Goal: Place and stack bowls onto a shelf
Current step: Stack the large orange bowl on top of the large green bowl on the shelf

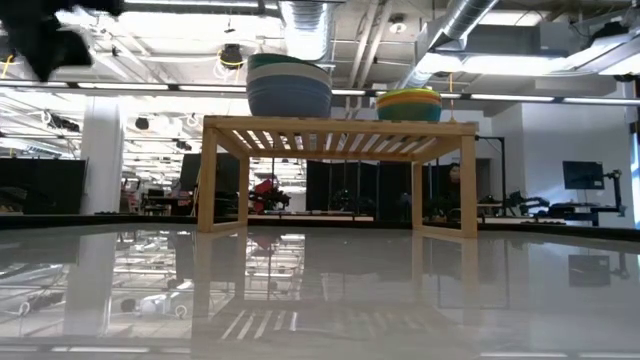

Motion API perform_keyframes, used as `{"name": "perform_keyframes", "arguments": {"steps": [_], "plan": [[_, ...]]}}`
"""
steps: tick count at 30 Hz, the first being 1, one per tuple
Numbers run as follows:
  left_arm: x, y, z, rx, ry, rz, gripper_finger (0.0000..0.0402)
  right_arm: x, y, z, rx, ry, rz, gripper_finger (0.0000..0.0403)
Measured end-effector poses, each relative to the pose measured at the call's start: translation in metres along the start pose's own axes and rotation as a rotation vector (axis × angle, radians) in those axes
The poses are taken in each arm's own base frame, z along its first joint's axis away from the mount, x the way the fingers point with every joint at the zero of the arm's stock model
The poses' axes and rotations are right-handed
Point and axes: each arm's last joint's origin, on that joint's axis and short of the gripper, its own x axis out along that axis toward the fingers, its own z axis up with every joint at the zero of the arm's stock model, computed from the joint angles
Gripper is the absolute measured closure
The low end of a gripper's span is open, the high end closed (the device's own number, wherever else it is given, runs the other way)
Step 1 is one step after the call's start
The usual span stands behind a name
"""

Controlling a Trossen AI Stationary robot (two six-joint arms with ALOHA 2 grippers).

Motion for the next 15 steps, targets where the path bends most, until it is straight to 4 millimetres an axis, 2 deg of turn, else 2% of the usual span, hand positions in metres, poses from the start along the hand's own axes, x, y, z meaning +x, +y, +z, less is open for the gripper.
{"name": "perform_keyframes", "arguments": {"steps": [5, 11, 15], "plan": [[0.039, -0.008, -0.026, 0.071, 0.098, -0.04, 0.0237, -0.001, -0.003, 0.001, 0.006, -0.003, -0.005, 0.0175], [0.067, -0.004, -0.045, 0.122, 0.161, 0.066, 0.0237, -0.001, -0.002, 0.0, 0.007, 0.006, 0.007, 0.0175], [0.086, -0.002, -0.053, 0.14, 0.2, 0.031, 0.0237, -0.001, -0.002, 0.0, 0.008, 0.008, 0.008, 0.0175]]}}
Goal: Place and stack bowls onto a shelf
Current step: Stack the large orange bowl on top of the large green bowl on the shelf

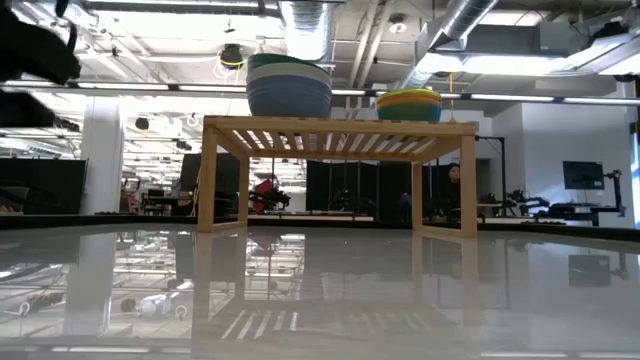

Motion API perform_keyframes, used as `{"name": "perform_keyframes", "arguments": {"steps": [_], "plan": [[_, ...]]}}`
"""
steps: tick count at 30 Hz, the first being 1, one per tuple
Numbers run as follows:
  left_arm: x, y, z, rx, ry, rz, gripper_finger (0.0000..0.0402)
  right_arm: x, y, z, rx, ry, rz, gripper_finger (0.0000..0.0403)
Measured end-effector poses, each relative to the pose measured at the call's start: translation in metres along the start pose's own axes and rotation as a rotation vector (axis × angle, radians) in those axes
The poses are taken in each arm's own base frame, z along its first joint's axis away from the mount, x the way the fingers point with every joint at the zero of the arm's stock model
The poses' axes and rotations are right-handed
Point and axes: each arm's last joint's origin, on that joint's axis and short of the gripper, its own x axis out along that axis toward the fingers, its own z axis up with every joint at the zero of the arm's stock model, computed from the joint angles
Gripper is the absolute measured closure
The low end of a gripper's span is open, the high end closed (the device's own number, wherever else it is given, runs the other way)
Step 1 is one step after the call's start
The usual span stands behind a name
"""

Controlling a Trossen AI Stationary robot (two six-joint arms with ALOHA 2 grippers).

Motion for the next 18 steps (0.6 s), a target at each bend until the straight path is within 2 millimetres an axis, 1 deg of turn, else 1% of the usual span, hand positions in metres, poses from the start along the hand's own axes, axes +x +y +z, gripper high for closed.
{"name": "perform_keyframes", "arguments": {"steps": [3, 5, 7, 11, 12, 18], "plan": [[0.013, 0.002, -0.003, -0.014, 0.022, -0.002, 0.0241, 0.0, 0.0, 0.0, 0.003, 0.001, 0.0, 0.0175], [0.019, 0.005, -0.005, -0.038, 0.042, 0.021, 0.0258, 0.0, 0.0, 0.0, 0.008, 0.001, -0.001, 0.0175], [0.02, 0.005, -0.005, -0.046, 0.048, 0.028, 0.0288, 0.0, 0.0, 0.0, 0.009, 0.002, -0.001, 0.0175], [0.02, 0.004, -0.004, -0.047, 0.041, 0.02, 0.0378, 0.0, 0.0, 0.0, 0.009, 0.002, -0.001, 0.0175], [0.02, 0.004, -0.004, -0.053, 0.04, 0.019, 0.0389, 0.0, 0.0, 0.0, 0.01, 0.002, -0.001, 0.0175], [0.019, 0.002, -0.003, -0.071, 0.049, -0.004, 0.04, 0.002, -0.003, 0.002, 0.002, 0.002, -0.01, 0.0175]]}}
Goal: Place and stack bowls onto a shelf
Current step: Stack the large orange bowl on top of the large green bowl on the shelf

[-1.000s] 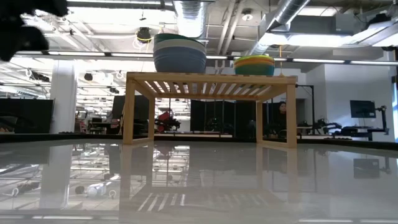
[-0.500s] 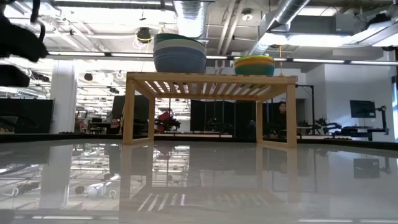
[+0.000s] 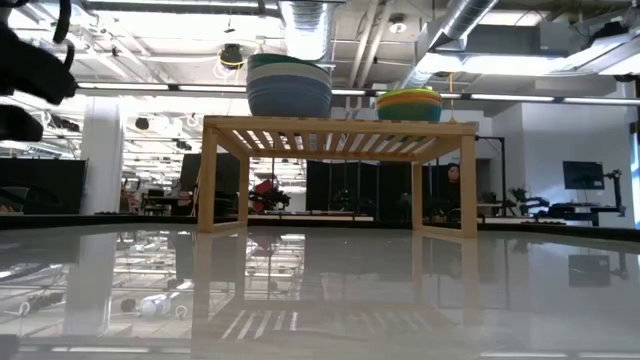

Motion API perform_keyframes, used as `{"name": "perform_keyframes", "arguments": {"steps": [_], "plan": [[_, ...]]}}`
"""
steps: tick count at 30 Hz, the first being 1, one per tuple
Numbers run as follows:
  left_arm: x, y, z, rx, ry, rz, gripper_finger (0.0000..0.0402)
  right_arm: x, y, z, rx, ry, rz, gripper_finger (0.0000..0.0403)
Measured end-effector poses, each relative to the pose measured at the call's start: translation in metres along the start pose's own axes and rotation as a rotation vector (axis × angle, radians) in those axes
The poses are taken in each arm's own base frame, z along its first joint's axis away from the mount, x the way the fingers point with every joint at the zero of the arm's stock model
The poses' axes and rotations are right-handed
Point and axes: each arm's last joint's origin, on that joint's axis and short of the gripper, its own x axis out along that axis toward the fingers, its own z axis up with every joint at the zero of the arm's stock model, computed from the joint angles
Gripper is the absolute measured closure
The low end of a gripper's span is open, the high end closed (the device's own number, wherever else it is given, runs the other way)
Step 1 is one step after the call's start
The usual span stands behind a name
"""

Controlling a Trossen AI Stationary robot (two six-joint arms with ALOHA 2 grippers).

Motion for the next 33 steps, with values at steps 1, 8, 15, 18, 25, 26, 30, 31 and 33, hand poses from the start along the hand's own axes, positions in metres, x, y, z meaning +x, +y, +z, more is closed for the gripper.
{"name": "perform_keyframes", "arguments": {"steps": [1, 8, 15, 18, 25, 26, 30, 31, 33], "plan": [[-0.002, -0.001, 0.001, 0.001, -0.006, -0.006, 0.0401, 0.001, -0.001, 0.001, 0.0, 0.0, -0.003, 0.0175], [-0.025, -0.016, 0.014, 0.038, -0.11, -0.043, 0.0401, -0.001, -0.004, 0.002, -0.011, -0.006, -0.003, 0.0175], [-0.061, -0.025, 0.036, 0.053, -0.246, -0.089, 0.0401, -0.019, -0.014, 0.006, -0.001, -0.053, 0.032, 0.0175], [-0.082, -0.028, 0.047, 0.053, -0.338, -0.097, 0.0401, -0.031, -0.02, 0.006, 0.003, -0.074, 0.054, 0.0175], [-0.141, -0.028, 0.068, -0.036, -0.643, 0.005, 0.0401, -0.058, -0.03, 0.002, 0.007, -0.111, 0.106, 0.0175], [-0.15, -0.027, 0.07, -0.059, -0.69, 0.031, 0.0401, -0.06, -0.03, 0.001, 0.009, -0.116, 0.111, 0.0175], [-0.187, -0.021, 0.077, -0.136, -0.848, 0.098, 0.0401, -0.066, -0.033, -0.001, 0.015, -0.116, 0.117, 0.0175], [-0.196, -0.019, 0.079, -0.158, -0.885, 0.105, 0.0401, -0.066, -0.033, -0.002, 0.018, -0.11, 0.114, 0.0175], [-0.212, -0.014, 0.082, -0.225, -0.958, 0.123, 0.0401, -0.065, -0.033, -0.004, 0.011, -0.096, 0.107, 0.0175]]}}
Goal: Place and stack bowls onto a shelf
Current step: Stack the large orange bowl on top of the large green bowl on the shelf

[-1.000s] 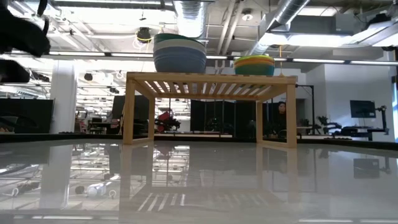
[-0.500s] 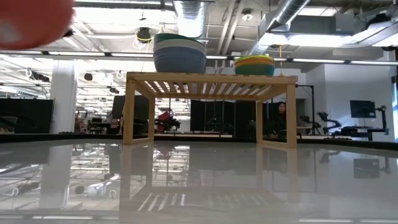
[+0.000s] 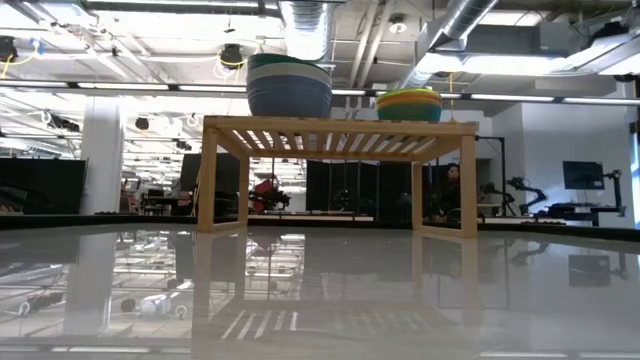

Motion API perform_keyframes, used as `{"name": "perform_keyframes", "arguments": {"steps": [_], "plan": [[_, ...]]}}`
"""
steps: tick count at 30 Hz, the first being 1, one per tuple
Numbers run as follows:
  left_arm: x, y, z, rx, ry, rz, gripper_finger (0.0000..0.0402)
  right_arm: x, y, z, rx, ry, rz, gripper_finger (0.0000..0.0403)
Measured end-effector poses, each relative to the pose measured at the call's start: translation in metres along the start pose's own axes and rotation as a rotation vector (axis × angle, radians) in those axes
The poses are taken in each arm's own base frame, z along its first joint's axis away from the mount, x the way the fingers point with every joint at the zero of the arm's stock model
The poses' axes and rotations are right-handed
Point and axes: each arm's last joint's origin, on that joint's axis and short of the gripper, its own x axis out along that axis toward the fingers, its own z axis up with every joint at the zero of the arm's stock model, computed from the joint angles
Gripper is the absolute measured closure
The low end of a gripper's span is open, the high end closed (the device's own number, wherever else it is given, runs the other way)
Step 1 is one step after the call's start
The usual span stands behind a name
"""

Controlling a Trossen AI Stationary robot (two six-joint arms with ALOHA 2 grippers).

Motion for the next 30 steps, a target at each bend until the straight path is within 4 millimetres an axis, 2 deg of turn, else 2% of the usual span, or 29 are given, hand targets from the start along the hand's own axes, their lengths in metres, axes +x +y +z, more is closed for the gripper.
{"name": "perform_keyframes", "arguments": {"steps": [3, 7, 16, 23, 30], "plan": [[-0.008, 0.005, 0.021, -0.087, -0.107, 0.074, 0.0401, -0.001, 0.001, -0.003, 0.003, 0.018, -0.006, 0.0175], [-0.01, 0.008, 0.042, -0.12, -0.177, 0.134, 0.0401, 0.0, 0.003, -0.006, -0.002, 0.025, -0.025, 0.0175], [0.022, 0.008, 0.082, -0.093, -0.183, 0.279, 0.0401, -0.006, 0.0, -0.017, -0.019, 0.038, -0.131, 0.0175], [0.047, 0.039, 0.12, -0.093, -0.071, 0.361, 0.0401, -0.01, -0.004, -0.024, -0.008, 0.076, -0.182, 0.0175], [0.077, 0.079, 0.143, -0.111, 0.048, 0.411, 0.0401, -0.011, -0.002, -0.025, -0.025, 0.078, -0.177, 0.0175]]}}
